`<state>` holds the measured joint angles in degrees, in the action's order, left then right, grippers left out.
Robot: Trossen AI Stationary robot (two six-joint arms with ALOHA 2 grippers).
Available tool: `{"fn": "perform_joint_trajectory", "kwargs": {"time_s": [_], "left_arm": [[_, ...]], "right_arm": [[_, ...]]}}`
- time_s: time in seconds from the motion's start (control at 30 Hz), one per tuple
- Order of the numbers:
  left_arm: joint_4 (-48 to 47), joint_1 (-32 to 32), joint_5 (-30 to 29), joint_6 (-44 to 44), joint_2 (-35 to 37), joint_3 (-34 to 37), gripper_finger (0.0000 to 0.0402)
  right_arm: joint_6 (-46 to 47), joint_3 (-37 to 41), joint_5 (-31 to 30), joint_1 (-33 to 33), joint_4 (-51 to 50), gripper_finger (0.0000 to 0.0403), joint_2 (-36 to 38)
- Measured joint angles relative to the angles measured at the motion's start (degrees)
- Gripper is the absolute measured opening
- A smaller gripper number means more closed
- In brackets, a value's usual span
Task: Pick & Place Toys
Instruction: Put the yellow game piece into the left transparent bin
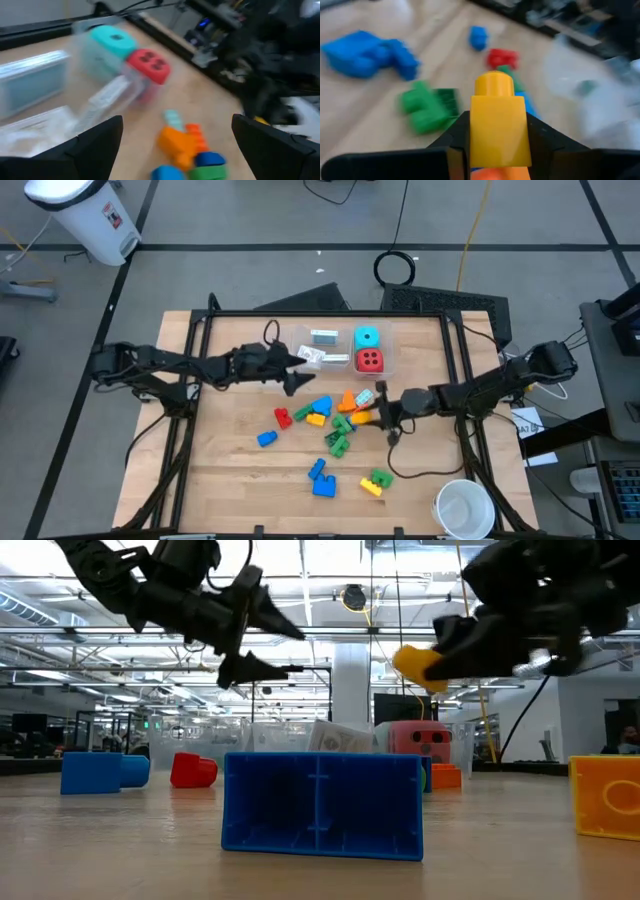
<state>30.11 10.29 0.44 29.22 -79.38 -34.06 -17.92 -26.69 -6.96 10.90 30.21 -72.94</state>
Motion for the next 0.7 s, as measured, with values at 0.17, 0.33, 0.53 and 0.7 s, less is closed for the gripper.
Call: {"fn": "perform_joint_trajectory", "kwargs": {"time_s": [0.17,0.33,0.53,0.7], "left_arm": [[9.8,-4.6,-0.5,1.9,-3.6,0.0,0.0379],[14.3,-8.4,-3.6,2.3,-7.7,-2.6,0.0379],[14.2,-10.9,-6.9,-0.3,-14.3,-9.3,0.0379],[13.7,-11.2,-6.0,1.9,-18.4,-13.6,0.0379]], "right_arm": [[-10.4,-2.7,-6.9,-1.4,3.8,0.0094,-1.9],[-17.0,-5.6,-9.8,-3.2,6.2,0.0094,-4.3],[-20.3,-8.0,-9.8,-5.0,6.4,0.0094,-6.8],[-23.9,-8.3,-11.8,-5.2,11.9,0.0094,-6.8]]}}
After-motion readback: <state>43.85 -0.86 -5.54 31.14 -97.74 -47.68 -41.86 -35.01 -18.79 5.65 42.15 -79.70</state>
